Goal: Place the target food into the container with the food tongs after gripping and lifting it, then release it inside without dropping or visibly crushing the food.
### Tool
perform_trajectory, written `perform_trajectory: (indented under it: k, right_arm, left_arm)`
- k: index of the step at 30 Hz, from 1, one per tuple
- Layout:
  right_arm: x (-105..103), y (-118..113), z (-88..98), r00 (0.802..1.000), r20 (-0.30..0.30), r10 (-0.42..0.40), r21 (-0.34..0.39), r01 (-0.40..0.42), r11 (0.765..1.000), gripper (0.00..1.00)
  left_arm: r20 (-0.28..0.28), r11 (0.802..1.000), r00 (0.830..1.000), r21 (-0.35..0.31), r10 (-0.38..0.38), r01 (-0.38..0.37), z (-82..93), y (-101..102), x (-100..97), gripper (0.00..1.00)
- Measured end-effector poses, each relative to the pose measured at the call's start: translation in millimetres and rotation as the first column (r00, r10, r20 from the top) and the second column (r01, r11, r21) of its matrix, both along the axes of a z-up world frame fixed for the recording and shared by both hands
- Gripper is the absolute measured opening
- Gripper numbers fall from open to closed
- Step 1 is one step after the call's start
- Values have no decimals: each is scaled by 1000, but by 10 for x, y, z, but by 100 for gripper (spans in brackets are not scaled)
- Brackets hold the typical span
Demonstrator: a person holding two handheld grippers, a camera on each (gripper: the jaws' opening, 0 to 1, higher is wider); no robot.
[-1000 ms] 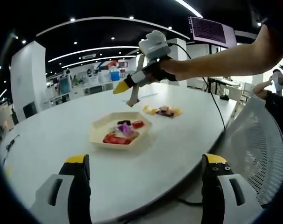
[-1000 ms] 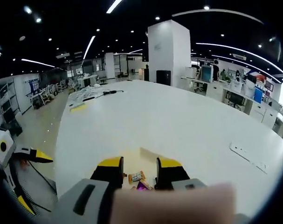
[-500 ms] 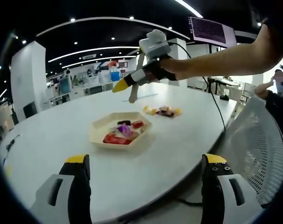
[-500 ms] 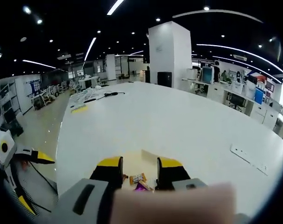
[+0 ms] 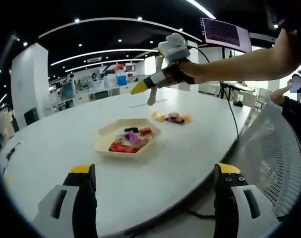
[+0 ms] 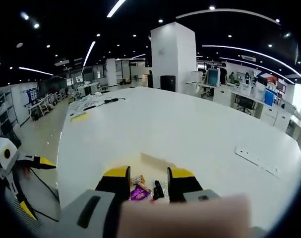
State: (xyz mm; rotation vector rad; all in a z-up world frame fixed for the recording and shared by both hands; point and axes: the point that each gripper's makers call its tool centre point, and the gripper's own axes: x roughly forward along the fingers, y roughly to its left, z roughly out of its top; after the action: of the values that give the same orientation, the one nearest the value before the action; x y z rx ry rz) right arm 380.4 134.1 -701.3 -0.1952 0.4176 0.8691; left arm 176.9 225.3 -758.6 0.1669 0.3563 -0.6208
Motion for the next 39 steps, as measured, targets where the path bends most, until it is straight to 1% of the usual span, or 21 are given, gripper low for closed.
perform_trajectory:
  k: [3, 10, 16, 20, 23, 24, 30, 33, 35, 39]
  right_arm:
    - [-10, -197, -28, 999, -21, -31, 0, 31, 1000, 29]
    - [-15, -610, -68, 994, -36, -101, 0, 101, 995, 29]
    - [-15, -871, -131, 988, -43, -151, -9, 150, 989, 29]
    - [-17, -954, -193, 985, -46, -169, -16, 168, 986, 29]
    - [-12, -1030, -243, 980, -59, -193, -7, 193, 981, 29]
    - [-1, -1071, -272, 978, -54, -202, -13, 201, 979, 29]
    - [35, -1223, -429, 966, -80, -245, -19, 244, 970, 29]
    - [50, -1272, -458, 962, -84, -260, -15, 260, 966, 29]
    - [66, -1320, -468, 958, -76, -277, -16, 276, 961, 29]
    - [106, -1401, -495, 951, -84, -298, -13, 298, 955, 29]
  left_arm:
    - [-4, 1000, 1000, 0, -3, 3, -5, -3, -1, 97]
    - [-5, 1000, 1000, 3, -4, 4, -9, -2, 5, 98]
    - [-8, 1000, 1000, 4, -6, 6, -13, -4, 4, 97]
    - [-11, 1000, 1000, 6, -4, 5, -19, 0, 4, 97]
    - [-15, 1000, 1000, 8, -5, 6, -26, -2, 2, 97]
    - [-17, 1000, 1000, 10, -5, 6, -30, -1, 2, 97]
    - [-33, 1000, 999, 14, -10, 10, -54, -5, -7, 96]
    - [-36, 1000, 999, 15, -13, 14, -59, -11, -8, 96]
    - [-40, 1000, 999, 17, -17, 18, -66, -15, -10, 96]
    - [-35, 1000, 999, 13, -19, 20, -57, -19, -8, 97]
